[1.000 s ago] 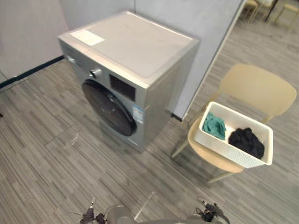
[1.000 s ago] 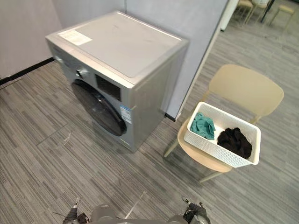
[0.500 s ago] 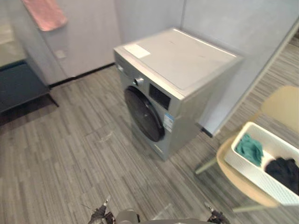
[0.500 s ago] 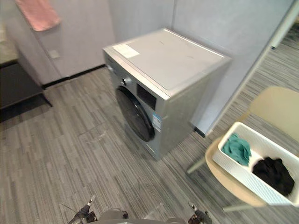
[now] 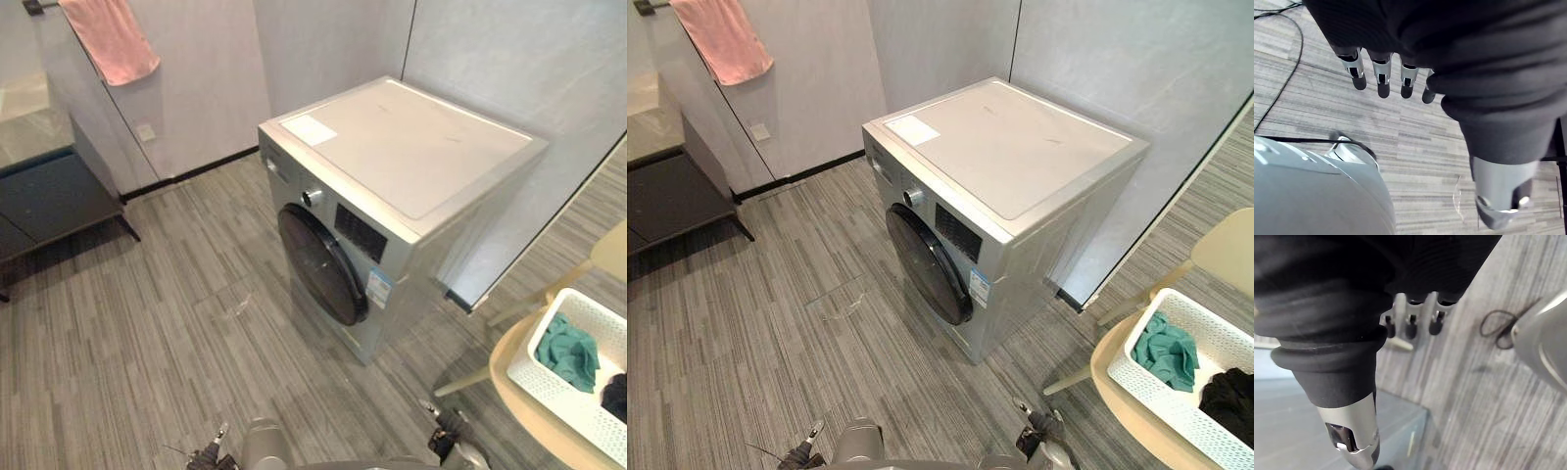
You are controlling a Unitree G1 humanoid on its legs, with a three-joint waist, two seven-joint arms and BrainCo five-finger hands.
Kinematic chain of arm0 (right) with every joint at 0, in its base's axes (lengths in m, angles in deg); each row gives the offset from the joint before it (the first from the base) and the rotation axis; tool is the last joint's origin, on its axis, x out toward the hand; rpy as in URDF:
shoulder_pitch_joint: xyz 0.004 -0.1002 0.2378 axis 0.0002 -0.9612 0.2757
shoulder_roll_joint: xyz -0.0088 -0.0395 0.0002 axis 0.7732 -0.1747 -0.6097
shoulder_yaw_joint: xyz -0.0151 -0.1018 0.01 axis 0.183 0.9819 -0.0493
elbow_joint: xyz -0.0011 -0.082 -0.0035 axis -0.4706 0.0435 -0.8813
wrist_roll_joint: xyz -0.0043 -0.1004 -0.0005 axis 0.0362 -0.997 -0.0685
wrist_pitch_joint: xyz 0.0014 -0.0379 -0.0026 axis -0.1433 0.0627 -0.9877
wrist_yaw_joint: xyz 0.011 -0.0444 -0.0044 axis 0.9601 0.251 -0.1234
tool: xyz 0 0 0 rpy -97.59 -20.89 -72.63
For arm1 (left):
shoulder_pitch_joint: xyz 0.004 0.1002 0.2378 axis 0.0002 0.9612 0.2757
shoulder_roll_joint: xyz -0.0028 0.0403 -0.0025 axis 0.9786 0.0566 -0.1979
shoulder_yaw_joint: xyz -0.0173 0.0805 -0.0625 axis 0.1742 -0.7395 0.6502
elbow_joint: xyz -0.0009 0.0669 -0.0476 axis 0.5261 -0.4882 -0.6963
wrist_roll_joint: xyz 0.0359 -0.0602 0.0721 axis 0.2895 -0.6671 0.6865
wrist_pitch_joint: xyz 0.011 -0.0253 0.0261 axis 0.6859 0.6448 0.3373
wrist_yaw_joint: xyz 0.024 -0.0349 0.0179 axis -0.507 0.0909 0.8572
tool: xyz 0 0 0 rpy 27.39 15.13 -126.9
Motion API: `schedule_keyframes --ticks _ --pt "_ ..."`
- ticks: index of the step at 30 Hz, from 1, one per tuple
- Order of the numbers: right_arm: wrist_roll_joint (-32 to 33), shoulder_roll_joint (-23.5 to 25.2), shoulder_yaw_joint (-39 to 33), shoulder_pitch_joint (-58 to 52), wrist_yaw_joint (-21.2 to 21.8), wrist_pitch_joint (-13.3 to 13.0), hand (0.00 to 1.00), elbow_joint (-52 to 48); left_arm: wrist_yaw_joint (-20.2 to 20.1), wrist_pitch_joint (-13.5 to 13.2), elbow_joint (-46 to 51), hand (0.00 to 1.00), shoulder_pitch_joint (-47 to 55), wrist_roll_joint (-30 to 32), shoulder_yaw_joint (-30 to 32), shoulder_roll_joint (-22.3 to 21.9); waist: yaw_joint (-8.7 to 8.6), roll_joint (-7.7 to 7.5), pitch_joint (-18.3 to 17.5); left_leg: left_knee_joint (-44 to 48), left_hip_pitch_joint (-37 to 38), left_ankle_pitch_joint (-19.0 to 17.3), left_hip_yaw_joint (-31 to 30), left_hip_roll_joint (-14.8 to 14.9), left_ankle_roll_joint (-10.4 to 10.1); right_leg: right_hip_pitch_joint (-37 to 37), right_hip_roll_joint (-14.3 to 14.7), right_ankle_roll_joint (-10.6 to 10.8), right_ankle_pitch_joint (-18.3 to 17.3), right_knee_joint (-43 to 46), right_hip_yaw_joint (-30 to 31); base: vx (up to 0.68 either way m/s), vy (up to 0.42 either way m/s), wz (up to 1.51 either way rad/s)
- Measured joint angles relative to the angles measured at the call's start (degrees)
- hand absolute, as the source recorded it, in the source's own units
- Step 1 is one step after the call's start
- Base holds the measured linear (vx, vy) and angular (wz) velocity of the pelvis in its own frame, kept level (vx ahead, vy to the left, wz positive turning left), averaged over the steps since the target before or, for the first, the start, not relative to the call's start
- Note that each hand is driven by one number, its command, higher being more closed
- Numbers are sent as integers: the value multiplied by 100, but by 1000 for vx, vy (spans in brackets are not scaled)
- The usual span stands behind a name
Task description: Pick up the laundry basket with both hands and put the clothes into the washing machine.
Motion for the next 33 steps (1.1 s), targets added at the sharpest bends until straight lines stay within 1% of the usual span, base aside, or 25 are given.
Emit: schedule_keyframes --ticks 1,2,3,4,6,7,8,10,12,14,15,16,17,18,19,20,21,22,23,25,27,30,31,32,33 --pt "-3 -8 4 -8 -4 -1 0 -41 42 11 -36 0 2 0 -2 -48 33 53 -34 -120 95 147 38 62 -237 16 -54 110 17 -64 48 329 631 -69" --pt "-23 24 -14 34 -6 2 0 -19 54 1 -171 0 -19 -15 43 -7 89 11 -125 -20 170 196 373 69 -612 110 -281 366 -7 -181 229 201 454 -50" --pt "-36 57 119 60 -22 44 0 44 62 15 -197 0 -50 37 -6 143 76 -143 -157 73 154 129 494 -152 -476 64 -489 469 102 -186 289 261 628 -26" --pt "-107 85 254 84 20 59 0 -35 53 25 -361 0 -154 150 -153 285 -31 -254 -258 142 136 -25 582 -398 -261 26 -719 602 882 -285 283 214 591 2" --pt "-170 85 273 99 15 61 0 -139 40 23 -390 0 -178 196 -342 298 -37 -206 -255 80 261 -75 754 -454 -145 -43 -770 570 1471 -344 324 162 481 -24" --pt "-195 80 436 144 17 59 0 -259 22 15 -387 0 -173 309 -472 317 -15 -167 -242 -6 409 -95 958 -491 -41 -174 -806 512 1988 -335 341 73 420 -65" --pt "-209 75 662 171 23 62 0 -435 15 22 -399 0 -198 380 -613 372 -32 -181 -250 -137 546 -83 1159 -561 64 -268 -879 486 2413 -311 332 42 384 -71" --pt "-233 61 983 188 28 62 0 -852 0 37 -436 0 -254 507 -792 383 -47 -181 -244 -310 752 -91 1427 -634 188 -475 -933 255 2758 -128 297 -14 288 -58" --pt "-364 12 1308 164 35 58 0 -1342 -4 42 -463 0 -269 564 -886 382 -66 -161 -231 -416 910 -116 1688 -634 278 -703 -908 145 2734 210 120 -59 108 -57" --pt "-541 6 1645 90 75 51 0 -1998 0 51 -477 0 -266 570 -931 376 -69 -140 -218 -552 1061 -129 1973 -607 296 -897 -898 -41 2545 432 -233 -130 -2 -68" --pt "-719 4 1785 54 154 46 0 -2322 0 65 -487 0 -258 611 -932 376 -95 -140 -218 -726 1149 -100 2026 -579 263 -978 -697 177 2074 569 -242 -143 -40 -54" --pt "-807 3 1841 29 164 38 0 -2507 -5 82 -486 0 -257 655 -932 374 -102 -140 -219 -809 1161 -43 2025 -558 239 -988 -514 343 1769 619 -237 -133 -178 -33" --pt "-892 0 1881 5 198 7 0 -2876 -51 84 -481 0 -257 703 -925 363 -112 -157 -217 -939 1147 50 2015 -542 166 -1005 -202 405 1206 591 -339 -78 -225 -31" --pt "-903 -13 1929 37 260 -34 0 -3175 -108 88 -482 0 -255 754 -921 374 -89 -191 -234 -1103 1110 183 1943 -573 92 -932 25 375 790 217 -285 -89 -276 -27" --pt "-905 -30 2007 42 273 -73 0 -3312 -112 93 -483 0 -250 777 -923 403 -101 -262 -271 -1198 1063 258 1858 -639 37 -813 85 223 597 -77 -177 -37 -202 -16" --pt "-904 -86 2134 60 279 -151 0 -3529 -114 90 -510 0 -308 795 -922 457 -116 -335 -275 -1351 1030 371 1707 -714 -66 -737 80 -55 404 -403 -209 16 -195 12" --pt "-907 -340 2178 72 277 -192 0 -3854 -117 153 -633 0 -355 809 -925 396 -127 -193 -221 -1751 1048 642 1045 -806 20 -769 289 -142 531 -481 -360 46 -174 18" --pt "-904 -421 2173 79 276 -201 0 -3985 -115 175 -640 0 -365 817 -926 380 -140 -147 -194 -1850 1066 756 913 -785 15 -760 341 -166 541 -460 -396 88 -175 40" --pt "-902 -584 2181 96 281 -221 0 -4202 -114 205 -674 0 -377 836 -935 358 -211 -97 -200 -1986 1102 862 788 -737 83 -748 360 -177 547 -416 -563 114 -151 50" --pt "-891 -719 2200 235 308 -239 0 -4429 -108 206 -679 0 -370 830 -959 364 -260 -97 -196 -2080 1106 950 783 -715 47 -754 444 -178 547 -329 -679 89 -114 41" --pt "-889 -797 2237 477 386 -406 0 -4667 -112 197 -670 0 -392 823 -981 400 -257 -106 -189 -2083 1033 952 744 -723 49 -772 461 -182 543 -368 -733 31 -40 15" --pt "-873 -809 2227 500 355 -468 0 -4685 -115 193 -667 0 -420 823 -1001 486 -295 -198 -124 -2092 888 961 682 -825 49 -842 357 -181 542 -437 -810 2 29 14" --pt "-857 -827 2222 528 330 -527 0 -4686 -116 202 -677 0 -435 824 -1001 532 -350 -230 -97 -2101 800 985 647 -878 46 -877 314 -181 543 -509 -808 -15 64 19" --pt "-832 -893 2225 550 268 -574 0 -4686 -115 216 -690 0 -435 828 -1001 559 -410 -242 -89 -2151 740 1040 623 -947 98 -898 251 -180 548 -580 -825 -19 64 17" --pt "-831 -931 2227 550 247 -601 0 -4685 -115 219 -689 0 -435 828 -1001 566 -406 -235 -84 -2207 739 1074 624 -970 96 -926 232 -178 551 -582 -824 -28 61 12"
